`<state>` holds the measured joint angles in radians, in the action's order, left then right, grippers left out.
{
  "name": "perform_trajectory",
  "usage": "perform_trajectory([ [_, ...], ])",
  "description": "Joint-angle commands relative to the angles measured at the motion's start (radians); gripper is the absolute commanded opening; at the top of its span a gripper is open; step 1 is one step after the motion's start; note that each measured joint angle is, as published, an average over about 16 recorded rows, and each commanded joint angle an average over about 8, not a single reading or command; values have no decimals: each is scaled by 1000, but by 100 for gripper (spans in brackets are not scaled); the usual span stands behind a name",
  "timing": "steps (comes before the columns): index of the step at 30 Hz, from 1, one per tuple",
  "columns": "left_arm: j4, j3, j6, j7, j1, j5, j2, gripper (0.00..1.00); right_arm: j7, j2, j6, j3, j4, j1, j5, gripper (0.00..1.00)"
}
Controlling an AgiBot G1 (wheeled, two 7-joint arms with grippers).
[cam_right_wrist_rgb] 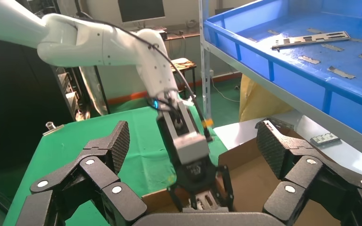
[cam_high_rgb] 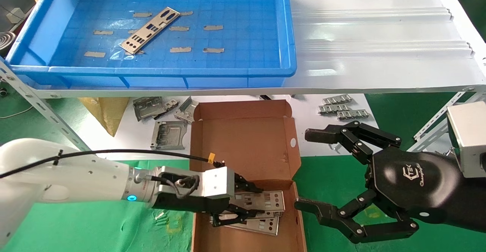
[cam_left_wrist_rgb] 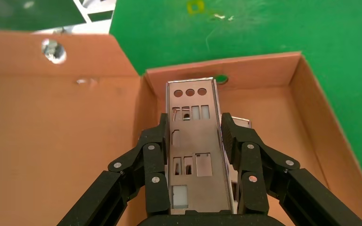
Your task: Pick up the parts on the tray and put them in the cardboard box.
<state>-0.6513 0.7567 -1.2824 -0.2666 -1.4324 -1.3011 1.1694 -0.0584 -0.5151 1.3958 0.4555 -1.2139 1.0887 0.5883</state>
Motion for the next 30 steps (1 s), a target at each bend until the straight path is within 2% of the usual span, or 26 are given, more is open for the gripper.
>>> perform_trajectory([
  [1,13,4,24,-21,20,-9,14,0,0,0,0,0,0,0,0,100],
  [3,27,10,36,-40,24,-20,26,1,0,0,0,0,0,0,0,100],
  [4,33,13,42,-50,25,-26,31,4,0,0,0,0,0,0,0,100],
  [5,39,15,47,-59,27,-31,36,12,0,0,0,0,0,0,0,100],
  [11,64,26,74,-101,25,-57,57,86,0,0,0,0,0,0,0,100],
  [12,67,27,76,-104,23,-59,59,95,0,0,0,0,0,0,0,100],
  [13,70,28,78,-106,21,-62,61,100,0,0,0,0,0,0,0,100],
  [21,86,28,67,-109,4,-61,65,100,0,0,0,0,0,0,0,100],
  [30,76,16,-25,-78,-7,-16,48,100,0,0,0,0,0,0,0,100],
])
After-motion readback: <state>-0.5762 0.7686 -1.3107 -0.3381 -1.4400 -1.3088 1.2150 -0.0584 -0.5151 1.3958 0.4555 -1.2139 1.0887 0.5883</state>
